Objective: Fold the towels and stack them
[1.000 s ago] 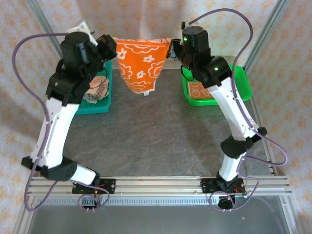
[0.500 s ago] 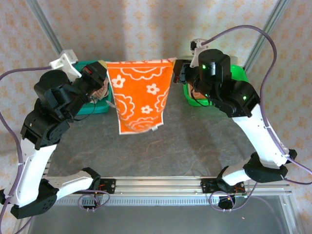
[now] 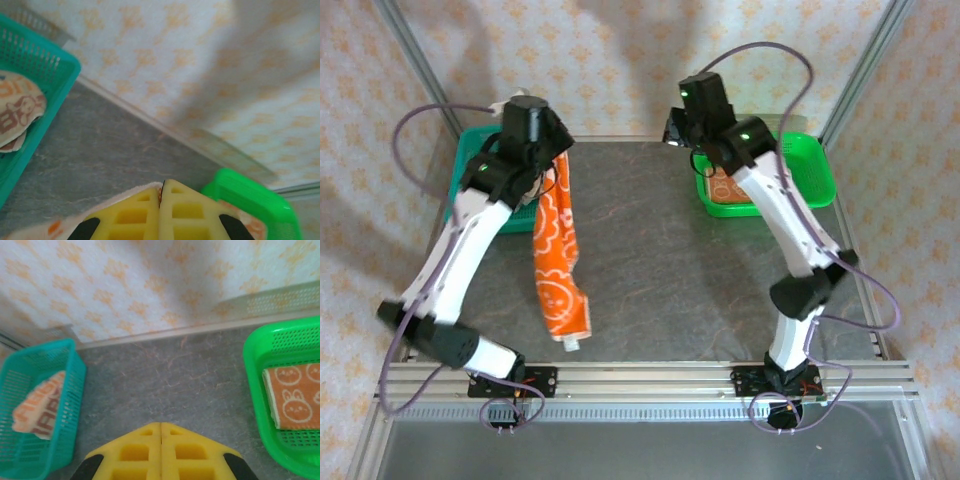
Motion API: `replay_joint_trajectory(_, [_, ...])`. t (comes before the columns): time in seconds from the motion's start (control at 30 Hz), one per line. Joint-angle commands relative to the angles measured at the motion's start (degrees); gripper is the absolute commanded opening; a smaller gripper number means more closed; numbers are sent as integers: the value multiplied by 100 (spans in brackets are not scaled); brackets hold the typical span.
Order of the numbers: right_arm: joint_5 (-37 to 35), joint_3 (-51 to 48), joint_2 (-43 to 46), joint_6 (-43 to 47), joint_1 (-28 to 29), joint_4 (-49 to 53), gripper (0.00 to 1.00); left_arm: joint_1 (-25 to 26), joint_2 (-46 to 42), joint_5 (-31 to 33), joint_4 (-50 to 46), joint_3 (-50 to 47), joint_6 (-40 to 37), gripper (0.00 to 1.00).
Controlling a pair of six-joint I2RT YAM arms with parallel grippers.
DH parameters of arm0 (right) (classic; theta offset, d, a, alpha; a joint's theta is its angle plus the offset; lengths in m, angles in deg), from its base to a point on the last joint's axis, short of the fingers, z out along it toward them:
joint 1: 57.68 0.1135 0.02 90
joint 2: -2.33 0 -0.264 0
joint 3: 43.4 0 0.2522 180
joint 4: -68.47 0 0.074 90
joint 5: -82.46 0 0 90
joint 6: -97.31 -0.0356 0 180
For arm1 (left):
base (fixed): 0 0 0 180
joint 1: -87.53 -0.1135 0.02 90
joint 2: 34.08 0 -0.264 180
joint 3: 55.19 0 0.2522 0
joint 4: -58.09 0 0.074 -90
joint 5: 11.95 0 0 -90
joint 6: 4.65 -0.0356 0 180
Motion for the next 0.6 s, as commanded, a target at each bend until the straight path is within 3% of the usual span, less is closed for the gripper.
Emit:
replay_joint_trajectory(0.0, [383,207,-419,125,-39,63,0,-60,367,-340,353,124,-251,0])
replay_joint_trajectory(0.17, [820,-571,-490,-72,-41,-419,5,-60,674,-504,415,-110,-134,0])
replay_joint_trajectory(0.27, [720,-1334,-176,-207,-39,-817,6,-8,744,-680,557,-190,81,0])
replay_joint_trajectory(0.57, [348,-2866,807,-441,-225,-1206,13,782,1159,-616,597,675,284,0])
